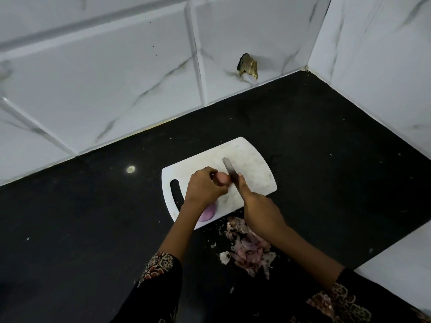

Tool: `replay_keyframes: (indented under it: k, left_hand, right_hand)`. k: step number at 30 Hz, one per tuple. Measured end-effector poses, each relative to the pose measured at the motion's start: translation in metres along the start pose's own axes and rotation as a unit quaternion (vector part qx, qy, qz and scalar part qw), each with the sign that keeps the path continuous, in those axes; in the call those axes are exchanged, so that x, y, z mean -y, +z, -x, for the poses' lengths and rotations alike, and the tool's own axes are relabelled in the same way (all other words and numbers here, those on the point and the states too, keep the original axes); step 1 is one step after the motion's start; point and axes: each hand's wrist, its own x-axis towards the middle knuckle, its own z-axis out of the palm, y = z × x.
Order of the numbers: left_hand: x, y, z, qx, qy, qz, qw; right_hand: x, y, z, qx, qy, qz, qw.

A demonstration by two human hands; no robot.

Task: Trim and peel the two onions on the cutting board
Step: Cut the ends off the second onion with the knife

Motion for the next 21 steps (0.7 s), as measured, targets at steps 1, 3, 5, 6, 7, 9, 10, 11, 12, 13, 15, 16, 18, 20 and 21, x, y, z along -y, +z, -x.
replay_keyframes:
  k: [1, 3, 5, 6, 7, 9, 10, 11, 12, 13, 15, 16, 18, 20, 21]
  left_hand:
    - [-0.001, -0.001, 0.0, 0.001, 0.004, -0.006, 1.0]
    - [-0.001, -0.001, 0.0, 0.001, 0.009, -0.011, 1.0]
    - [-0.001, -0.001, 0.0, -0.003, 0.014, -0.009, 1.0]
    - [0.0, 0.0, 0.001, -0.005, 0.016, -0.007, 1.0]
    - [0.001, 0.0, 0.002, -0.006, 0.019, -0.005, 1.0]
    - [0.003, 0.001, 0.003, -0.01, 0.023, -0.002, 1.0]
    - [0.004, 0.002, 0.003, -0.014, 0.024, 0.0, 1.0]
    - [0.004, 0.002, 0.004, -0.017, 0.024, 0.002, 1.0]
    - [0.005, 0.002, 0.004, -0.019, 0.024, 0.005, 1.0]
    - [0.005, 0.002, 0.004, -0.02, 0.024, 0.008, 0.999]
    - [0.006, 0.003, 0.004, -0.023, 0.024, 0.01, 0.999]
    - [0.006, 0.003, 0.004, -0.024, 0.025, 0.009, 0.999]
    - [0.007, 0.004, 0.004, -0.029, 0.031, 0.008, 0.999]
    - [0.008, 0.006, 0.005, -0.036, 0.038, 0.006, 0.999]
    - [0.008, 0.006, 0.005, -0.038, 0.039, 0.005, 0.999]
  right_hand:
    - [0.0, -0.001, 0.0, -0.001, -0.003, 0.001, 1.0]
    - [0.001, -0.002, 0.001, -0.006, -0.011, 0.007, 1.0]
    - [0.003, -0.003, 0.0, -0.006, -0.013, 0.014, 1.0]
    - [0.005, -0.004, 0.0, -0.004, -0.013, 0.019, 1.0]
    - [0.005, -0.005, -0.001, -0.001, -0.013, 0.026, 1.0]
    - [0.007, -0.007, -0.003, 0.006, -0.01, 0.04, 0.999]
    - [0.008, -0.008, -0.004, 0.011, -0.009, 0.046, 0.999]
    - [0.008, -0.009, -0.005, 0.013, -0.01, 0.051, 0.999]
    - [0.009, -0.009, -0.006, 0.013, -0.01, 0.055, 0.998]
    - [0.01, -0.01, -0.007, 0.014, -0.011, 0.06, 0.998]
    - [0.011, -0.013, -0.006, 0.023, -0.012, 0.067, 0.997]
    - [0.01, -0.014, -0.004, 0.029, -0.014, 0.067, 0.997]
    - [0.01, -0.017, -0.003, 0.042, -0.016, 0.064, 0.997]
    - [0.012, -0.018, -0.009, 0.049, -0.013, 0.056, 0.997]
    - [0.014, -0.018, -0.014, 0.05, -0.011, 0.052, 0.997]
